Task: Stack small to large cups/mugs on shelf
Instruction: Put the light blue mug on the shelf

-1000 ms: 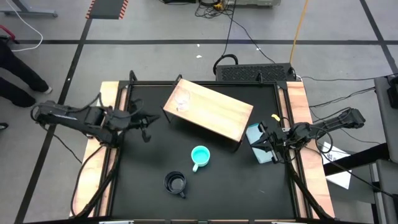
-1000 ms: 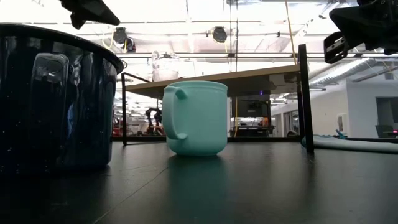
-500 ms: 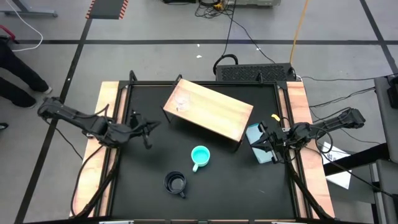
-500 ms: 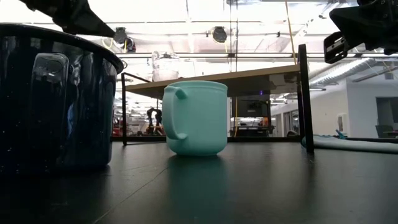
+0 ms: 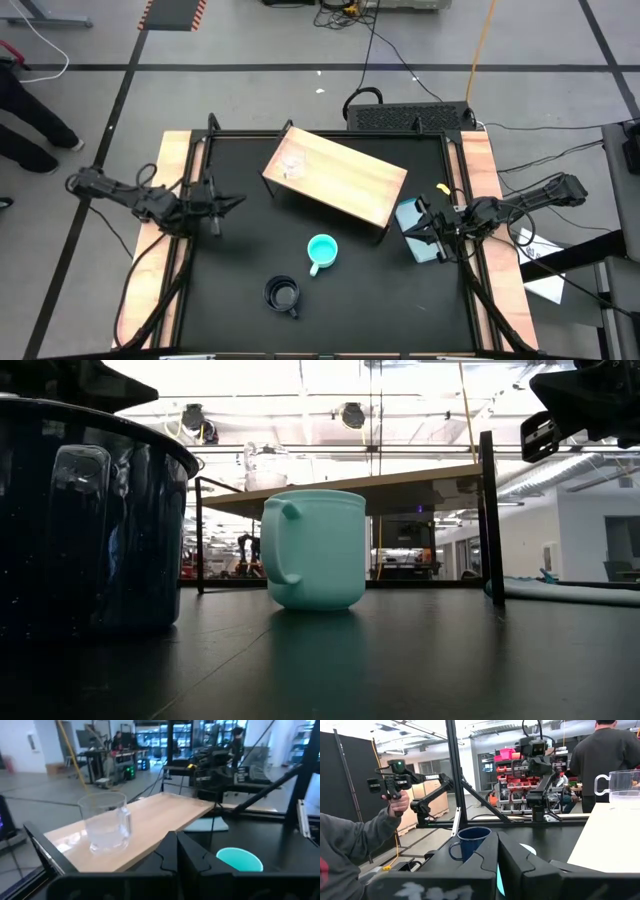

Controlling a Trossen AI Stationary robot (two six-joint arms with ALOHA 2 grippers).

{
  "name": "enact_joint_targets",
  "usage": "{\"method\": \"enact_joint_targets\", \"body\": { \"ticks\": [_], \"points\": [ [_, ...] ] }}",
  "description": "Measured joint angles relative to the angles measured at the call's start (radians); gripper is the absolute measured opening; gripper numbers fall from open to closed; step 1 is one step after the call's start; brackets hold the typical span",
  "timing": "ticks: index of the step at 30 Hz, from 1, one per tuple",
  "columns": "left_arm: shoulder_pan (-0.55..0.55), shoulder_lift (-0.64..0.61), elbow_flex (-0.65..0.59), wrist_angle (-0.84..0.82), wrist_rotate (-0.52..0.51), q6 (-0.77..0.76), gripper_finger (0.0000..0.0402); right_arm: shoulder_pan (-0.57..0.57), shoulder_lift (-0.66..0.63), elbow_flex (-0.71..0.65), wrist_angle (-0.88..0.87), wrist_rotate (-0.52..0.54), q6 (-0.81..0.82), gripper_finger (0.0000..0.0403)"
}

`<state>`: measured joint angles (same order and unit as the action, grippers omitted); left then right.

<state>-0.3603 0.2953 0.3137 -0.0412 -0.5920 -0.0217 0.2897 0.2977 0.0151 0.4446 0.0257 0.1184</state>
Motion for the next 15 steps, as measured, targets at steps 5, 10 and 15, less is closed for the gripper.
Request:
{"method": "enact_joint_targets", "body": {
  "ticks": [5, 10, 15],
  "points": [
    [0.001, -0.080, -0.096, 0.064, 0.077, 0.040, 0.0000, 0.000, 0.000, 0.000, 0.000, 0.000, 0.000, 0.0000],
    [0.001, -0.094, -0.188, 0.157, 0.171, 0.067, 0.0000, 0.000, 0.000, 0.000, 0.000, 0.000, -0.004, 0.0000],
    [0.001, -0.094, -0.259, 0.264, 0.157, 0.081, 0.0000, 0.000, 0.000, 0.000, 0.000, 0.000, -0.006, 0.0000]
  ]
}}
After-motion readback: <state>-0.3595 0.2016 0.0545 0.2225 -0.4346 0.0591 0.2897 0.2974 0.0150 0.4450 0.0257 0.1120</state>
